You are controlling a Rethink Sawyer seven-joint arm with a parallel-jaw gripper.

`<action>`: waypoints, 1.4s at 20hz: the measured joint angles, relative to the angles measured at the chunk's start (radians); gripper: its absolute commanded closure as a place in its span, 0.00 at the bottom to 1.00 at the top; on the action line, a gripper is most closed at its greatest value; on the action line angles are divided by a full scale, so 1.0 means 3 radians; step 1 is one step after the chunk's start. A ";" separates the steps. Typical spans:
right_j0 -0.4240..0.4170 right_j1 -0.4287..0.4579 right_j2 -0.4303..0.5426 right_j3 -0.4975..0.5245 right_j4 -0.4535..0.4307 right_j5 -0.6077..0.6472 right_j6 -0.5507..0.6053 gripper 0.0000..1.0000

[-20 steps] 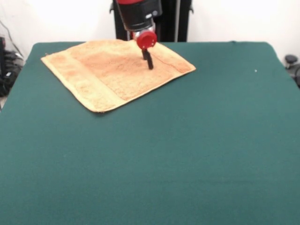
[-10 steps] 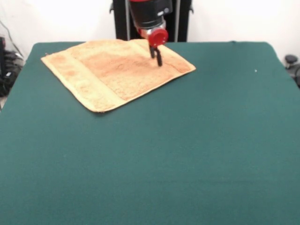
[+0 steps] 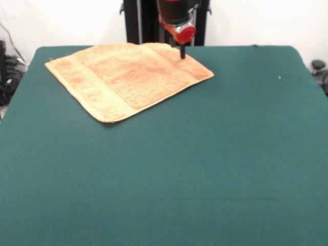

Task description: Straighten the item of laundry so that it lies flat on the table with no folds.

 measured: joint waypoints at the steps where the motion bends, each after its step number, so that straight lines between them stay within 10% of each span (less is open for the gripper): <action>1: 0.0026 0.0000 -0.0022 -0.0010 -0.0020 0.0085 0.0000 0.00; 2: 0.0045 0.0000 -0.0039 -0.0019 -0.0037 0.0151 0.0000 0.00; 3: 0.0079 0.0000 -0.0083 -0.0055 -0.0099 0.0332 0.0000 1.00; 28: 0.0399 -0.0224 -0.0434 -0.0283 -0.0655 0.0607 0.0000 1.00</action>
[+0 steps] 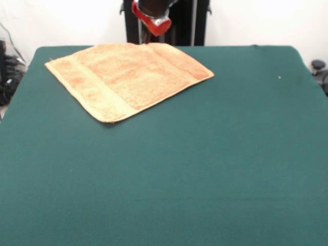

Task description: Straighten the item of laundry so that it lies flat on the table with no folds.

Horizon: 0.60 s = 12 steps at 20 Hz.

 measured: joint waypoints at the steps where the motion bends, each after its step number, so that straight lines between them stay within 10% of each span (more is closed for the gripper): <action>1: 0.0065 -0.0062 -0.0067 -0.0005 -0.0054 0.0000 0.0000 1.00; 12: 0.0404 -0.0110 -0.0528 -0.0142 -0.0231 -0.0457 0.0000 1.00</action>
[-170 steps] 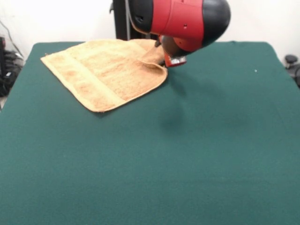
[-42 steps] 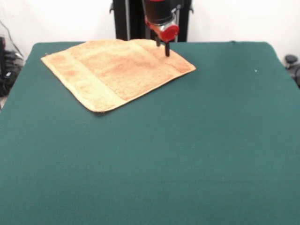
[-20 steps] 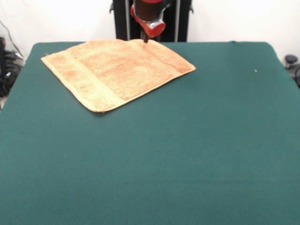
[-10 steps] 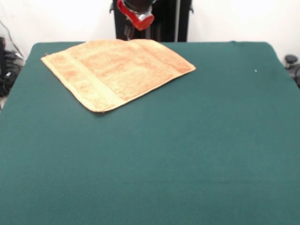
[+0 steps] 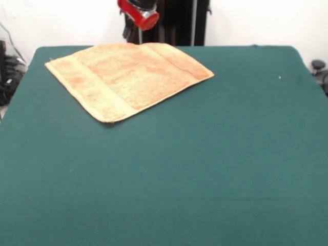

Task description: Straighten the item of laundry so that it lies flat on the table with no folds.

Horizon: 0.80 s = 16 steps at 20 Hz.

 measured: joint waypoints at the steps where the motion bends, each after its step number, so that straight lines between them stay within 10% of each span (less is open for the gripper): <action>1: 0.0034 0.0042 -0.0083 -0.0034 -0.0001 -0.0193 0.0001 1.00; 16: -0.0162 0.0402 -0.0430 -0.0175 0.0095 -0.1456 0.0000 1.00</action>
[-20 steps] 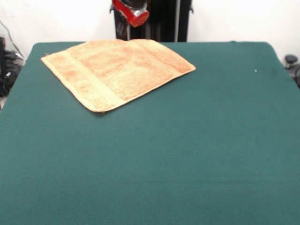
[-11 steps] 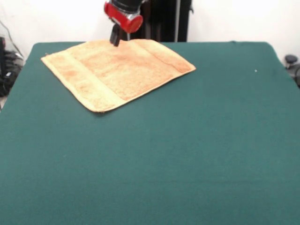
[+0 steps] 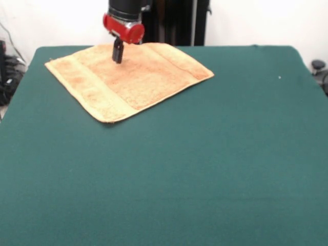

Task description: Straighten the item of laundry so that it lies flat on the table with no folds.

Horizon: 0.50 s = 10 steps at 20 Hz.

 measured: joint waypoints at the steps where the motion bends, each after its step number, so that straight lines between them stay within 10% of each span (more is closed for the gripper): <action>1: -0.0019 0.0010 -0.0007 0.0000 0.0010 -0.0001 0.0000 1.00; 10: -0.0077 0.0136 -0.0131 -0.0006 0.0113 -0.0031 0.0000 1.00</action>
